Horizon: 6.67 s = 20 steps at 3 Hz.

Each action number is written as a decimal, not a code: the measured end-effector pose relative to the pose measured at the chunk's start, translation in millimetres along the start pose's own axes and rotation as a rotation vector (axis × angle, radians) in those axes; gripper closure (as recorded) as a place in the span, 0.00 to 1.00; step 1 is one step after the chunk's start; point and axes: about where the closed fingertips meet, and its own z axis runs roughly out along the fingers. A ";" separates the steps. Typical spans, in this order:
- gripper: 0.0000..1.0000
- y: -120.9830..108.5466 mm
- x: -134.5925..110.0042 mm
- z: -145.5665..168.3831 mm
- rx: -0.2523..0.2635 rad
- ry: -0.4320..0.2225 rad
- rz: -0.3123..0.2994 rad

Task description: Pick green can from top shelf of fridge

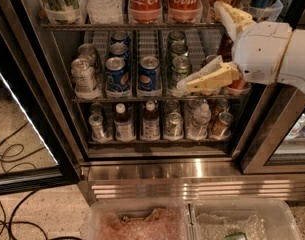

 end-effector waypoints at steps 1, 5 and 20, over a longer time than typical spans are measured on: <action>0.00 17.3 -8.2 14.9 -0.102 -0.079 0.028; 0.00 92.4 -24.0 50.3 -0.193 -0.267 0.141; 0.00 114.5 -74.3 150.0 0.005 -0.510 0.329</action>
Offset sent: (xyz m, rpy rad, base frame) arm -0.0466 0.0520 -0.0245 0.1813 0.1284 0.2770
